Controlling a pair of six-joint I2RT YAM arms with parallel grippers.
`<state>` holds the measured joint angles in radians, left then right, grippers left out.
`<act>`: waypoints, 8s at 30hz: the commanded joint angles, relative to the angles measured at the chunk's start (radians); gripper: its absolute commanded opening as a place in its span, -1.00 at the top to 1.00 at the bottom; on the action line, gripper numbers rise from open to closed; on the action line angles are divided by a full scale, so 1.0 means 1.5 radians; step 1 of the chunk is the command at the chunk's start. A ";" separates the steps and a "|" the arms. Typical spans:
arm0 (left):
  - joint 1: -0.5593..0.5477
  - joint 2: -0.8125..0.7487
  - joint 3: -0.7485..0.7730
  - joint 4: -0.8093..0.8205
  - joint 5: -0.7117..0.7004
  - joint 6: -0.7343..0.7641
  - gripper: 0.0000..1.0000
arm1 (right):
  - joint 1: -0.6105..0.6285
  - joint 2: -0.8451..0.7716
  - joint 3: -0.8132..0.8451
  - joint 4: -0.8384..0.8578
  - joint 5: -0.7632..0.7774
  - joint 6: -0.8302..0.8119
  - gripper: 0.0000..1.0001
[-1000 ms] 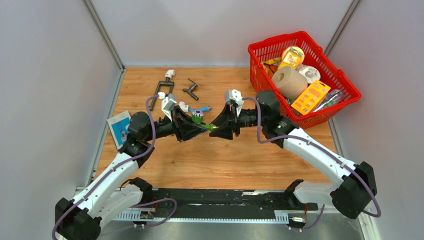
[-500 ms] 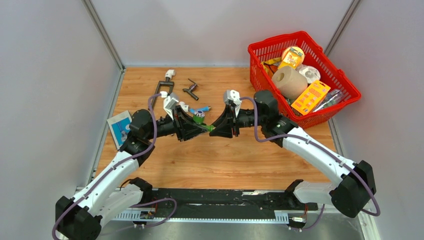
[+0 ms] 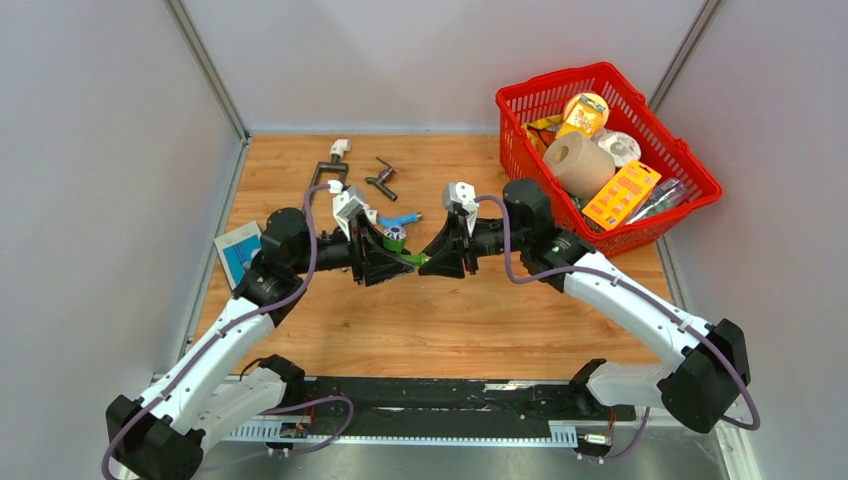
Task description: Install the water faucets
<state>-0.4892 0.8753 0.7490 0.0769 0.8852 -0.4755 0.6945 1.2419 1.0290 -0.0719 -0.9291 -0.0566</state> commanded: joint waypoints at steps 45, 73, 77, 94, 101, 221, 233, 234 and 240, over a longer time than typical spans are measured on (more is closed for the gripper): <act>0.095 -0.201 -0.073 -0.247 -0.710 0.194 1.00 | 0.008 0.733 0.575 0.032 0.383 -0.088 -0.69; 0.094 -0.230 -0.076 -0.241 -0.668 0.203 1.00 | 0.024 0.596 0.518 -0.044 0.478 -0.062 0.67; 0.094 -0.253 -0.079 -0.232 -0.643 0.204 1.00 | 0.021 0.473 0.380 -0.072 0.549 -0.015 0.65; 0.094 -0.184 -0.036 -0.098 -0.449 0.163 1.00 | 0.006 0.236 -0.066 -0.153 0.735 0.243 0.83; 0.095 -0.146 -0.017 -0.067 -0.430 0.208 1.00 | 0.002 0.221 -0.101 -0.182 0.707 0.283 0.01; 0.094 -0.160 -0.033 -0.145 -0.413 0.198 1.00 | 0.021 0.245 -0.043 -0.196 0.698 0.154 1.00; 0.095 -0.108 -0.019 -0.135 -0.317 0.119 1.00 | 0.020 0.030 -0.092 -0.030 0.660 0.096 1.00; 0.094 -0.101 -0.019 -0.130 -0.299 0.112 1.00 | 0.021 0.015 -0.097 -0.014 0.659 0.088 1.00; 0.095 -0.067 -0.029 -0.055 -0.220 0.026 0.99 | 0.021 -0.062 -0.120 0.076 0.662 0.043 1.00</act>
<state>-0.3519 0.7521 0.6819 -0.1379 0.4400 -0.3286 0.7216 1.2240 0.8715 -0.1200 0.0765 0.0750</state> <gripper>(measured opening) 0.411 0.407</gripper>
